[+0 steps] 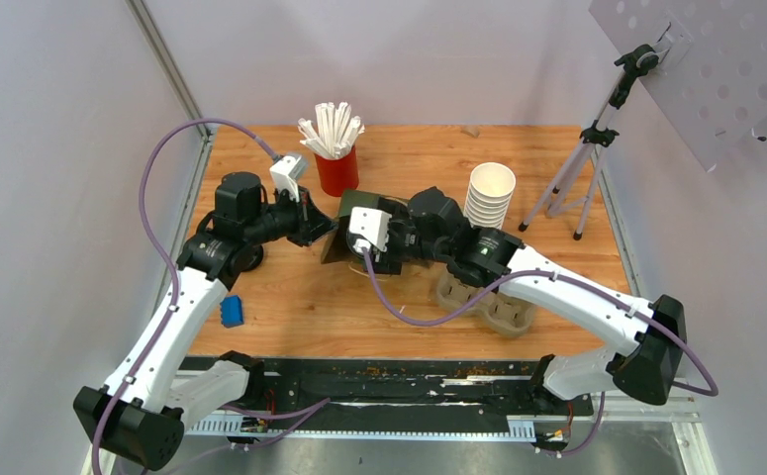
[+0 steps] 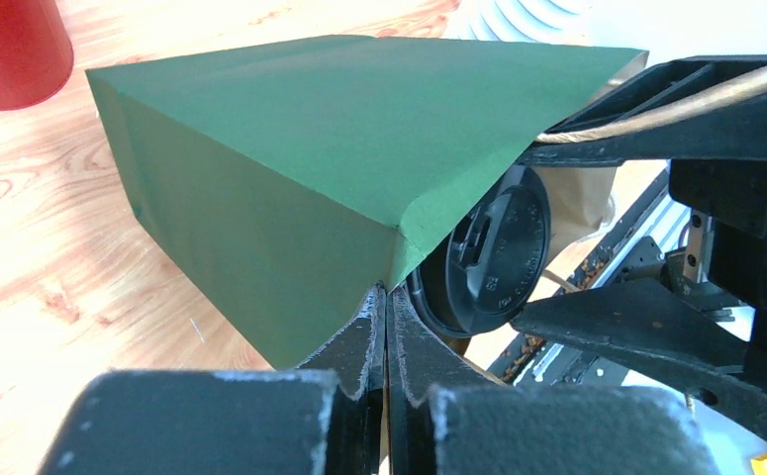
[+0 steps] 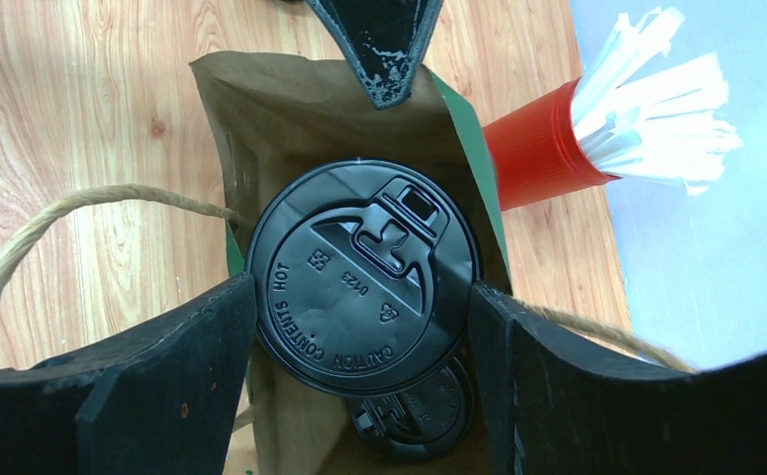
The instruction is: Pack the takeout coffee
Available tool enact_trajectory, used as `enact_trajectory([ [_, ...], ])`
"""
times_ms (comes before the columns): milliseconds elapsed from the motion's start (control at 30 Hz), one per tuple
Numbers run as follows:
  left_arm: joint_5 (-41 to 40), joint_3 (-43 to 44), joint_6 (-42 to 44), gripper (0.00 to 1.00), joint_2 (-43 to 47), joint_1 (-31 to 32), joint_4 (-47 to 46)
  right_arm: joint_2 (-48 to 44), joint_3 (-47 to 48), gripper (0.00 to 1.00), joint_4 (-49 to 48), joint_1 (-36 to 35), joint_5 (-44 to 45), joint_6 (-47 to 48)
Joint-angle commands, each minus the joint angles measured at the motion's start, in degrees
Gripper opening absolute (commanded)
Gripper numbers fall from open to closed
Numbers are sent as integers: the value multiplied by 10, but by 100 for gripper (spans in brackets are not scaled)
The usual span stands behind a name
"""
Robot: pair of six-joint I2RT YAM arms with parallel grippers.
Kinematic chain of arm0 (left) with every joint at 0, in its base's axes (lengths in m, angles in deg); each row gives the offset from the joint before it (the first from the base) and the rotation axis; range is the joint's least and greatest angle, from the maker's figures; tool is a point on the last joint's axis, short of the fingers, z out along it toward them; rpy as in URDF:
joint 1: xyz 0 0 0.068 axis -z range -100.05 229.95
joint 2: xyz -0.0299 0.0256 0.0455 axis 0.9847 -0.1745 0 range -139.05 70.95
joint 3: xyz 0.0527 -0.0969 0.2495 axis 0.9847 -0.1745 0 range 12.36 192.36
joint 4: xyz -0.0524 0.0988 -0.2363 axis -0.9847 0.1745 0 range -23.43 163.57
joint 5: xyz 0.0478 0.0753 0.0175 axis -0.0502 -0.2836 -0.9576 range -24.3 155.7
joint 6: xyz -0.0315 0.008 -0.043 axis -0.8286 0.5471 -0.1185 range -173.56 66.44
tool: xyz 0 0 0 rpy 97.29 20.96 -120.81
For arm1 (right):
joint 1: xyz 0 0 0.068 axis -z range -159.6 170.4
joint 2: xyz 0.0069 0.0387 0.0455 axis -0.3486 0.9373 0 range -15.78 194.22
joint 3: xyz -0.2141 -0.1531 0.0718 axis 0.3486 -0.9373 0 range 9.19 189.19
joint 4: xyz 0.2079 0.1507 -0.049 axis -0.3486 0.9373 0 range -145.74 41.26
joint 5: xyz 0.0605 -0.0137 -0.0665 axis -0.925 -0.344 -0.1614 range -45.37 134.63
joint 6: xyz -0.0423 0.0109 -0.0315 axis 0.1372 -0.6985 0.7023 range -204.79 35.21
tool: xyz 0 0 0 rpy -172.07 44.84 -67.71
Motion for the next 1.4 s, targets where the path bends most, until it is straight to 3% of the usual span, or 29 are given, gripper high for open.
enact_trajectory([
  [0, 23, 1, 3, 0, 15, 2, -30, 13, 6, 73, -29, 4, -13, 32],
  [633, -4, 2, -25, 0, 18, 2, -6, 18, -35, 74, -78, 5, -53, 92],
  [900, -72, 44, -16, 18, 20, 1, 59, 42, -26, 73, -101, -3, -59, 94],
  [1000, -75, 44, -19, 24, 28, 2, 70, 51, -21, 73, -107, -4, -49, 90],
  [1100, -74, 40, -22, 39, 37, 2, 85, 55, -16, 73, -110, -4, -51, 85],
  [1367, -45, -19, -69, 53, 79, 2, 56, 70, -11, 72, -127, -8, -45, 69],
])
